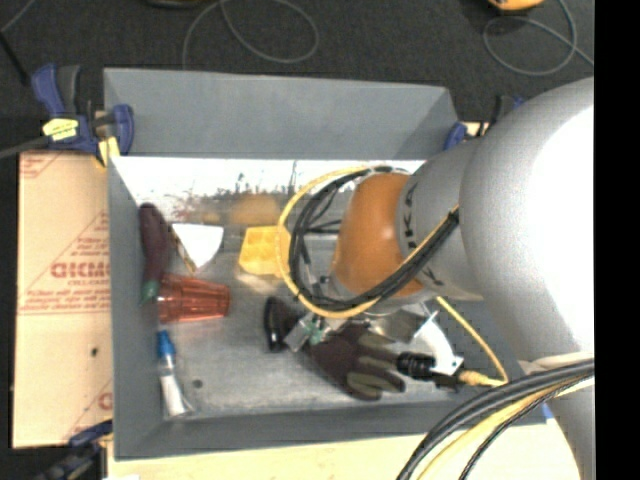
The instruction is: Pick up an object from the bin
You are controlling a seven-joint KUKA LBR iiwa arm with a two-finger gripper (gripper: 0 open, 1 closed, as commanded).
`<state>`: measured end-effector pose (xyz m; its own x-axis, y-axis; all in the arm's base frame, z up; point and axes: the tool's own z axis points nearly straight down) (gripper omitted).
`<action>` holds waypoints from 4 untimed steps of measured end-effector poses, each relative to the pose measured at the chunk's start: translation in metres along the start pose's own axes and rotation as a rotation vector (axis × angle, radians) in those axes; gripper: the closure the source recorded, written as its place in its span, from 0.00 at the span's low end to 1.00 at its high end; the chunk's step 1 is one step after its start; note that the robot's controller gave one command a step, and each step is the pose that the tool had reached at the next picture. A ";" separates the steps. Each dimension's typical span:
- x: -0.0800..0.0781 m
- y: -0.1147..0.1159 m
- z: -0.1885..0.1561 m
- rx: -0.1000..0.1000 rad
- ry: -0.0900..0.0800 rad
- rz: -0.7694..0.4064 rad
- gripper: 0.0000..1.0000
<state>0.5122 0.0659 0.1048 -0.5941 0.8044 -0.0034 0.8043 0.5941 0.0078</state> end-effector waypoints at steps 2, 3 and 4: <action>0.000 0.000 0.000 0.000 0.000 0.000 1.00; 0.000 0.000 0.000 0.000 0.000 -0.001 1.00; 0.000 0.000 0.000 0.000 0.000 -0.001 1.00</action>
Offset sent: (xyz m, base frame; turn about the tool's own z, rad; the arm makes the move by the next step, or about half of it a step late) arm 0.0000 0.0000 0.0000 0.0000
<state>0.5122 0.0659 0.1048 -0.5947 0.8039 -0.0035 0.8039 0.5947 0.0077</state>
